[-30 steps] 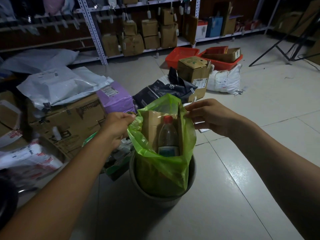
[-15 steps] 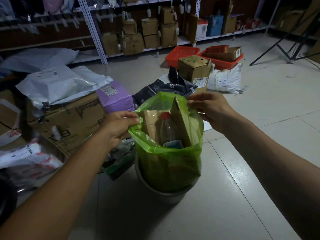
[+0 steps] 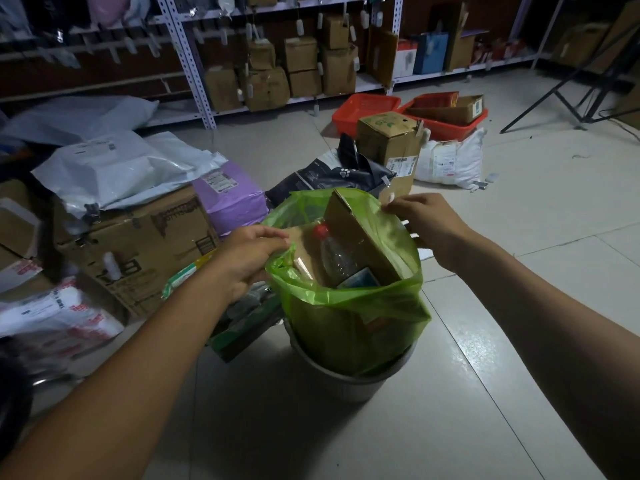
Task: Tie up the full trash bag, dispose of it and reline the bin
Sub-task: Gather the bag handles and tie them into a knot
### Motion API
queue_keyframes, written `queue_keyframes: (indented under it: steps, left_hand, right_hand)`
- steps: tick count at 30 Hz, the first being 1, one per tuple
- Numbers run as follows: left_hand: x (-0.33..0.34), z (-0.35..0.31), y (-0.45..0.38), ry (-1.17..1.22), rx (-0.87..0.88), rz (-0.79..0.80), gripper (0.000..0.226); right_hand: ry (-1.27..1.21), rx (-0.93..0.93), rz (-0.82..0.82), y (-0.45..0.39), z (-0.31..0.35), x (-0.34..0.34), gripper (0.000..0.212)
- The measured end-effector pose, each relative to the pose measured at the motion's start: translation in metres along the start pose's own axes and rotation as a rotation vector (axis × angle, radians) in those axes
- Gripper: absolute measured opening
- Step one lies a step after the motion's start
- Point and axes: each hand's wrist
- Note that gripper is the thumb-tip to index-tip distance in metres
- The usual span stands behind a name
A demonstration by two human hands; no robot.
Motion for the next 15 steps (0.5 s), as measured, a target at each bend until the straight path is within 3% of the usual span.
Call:
queue_keyframes:
  steps: [4,8,11,15]
  left_hand:
    - [0.01,0.002,-0.005,-0.065,0.081,-0.053,0.01]
    - [0.021,0.003,-0.005,-0.291,0.234,-0.192,0.008]
    - [0.03,-0.001,0.0,-0.415,0.365,-0.294,0.007]
    - [0.054,-0.013,0.012,-0.492,0.538,-0.276,0.01]
  right_hand:
    - [0.057,-0.001,0.013,0.007,-0.007,-0.006,0.015]
    - [0.026,-0.026,0.027,0.007,-0.009,-0.011,0.003]
    - [0.018,-0.036,0.03,0.007,-0.009,-0.01,0.005]
    - [-0.089,0.016,0.015,0.007,-0.011,-0.011,0.007]
Point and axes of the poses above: each hand's wrist, its own y-axis away from the middle knuckle, its own x-axis out of the palm, z = x × y, and after that the axes turned 13 degrees about -x, right-handed
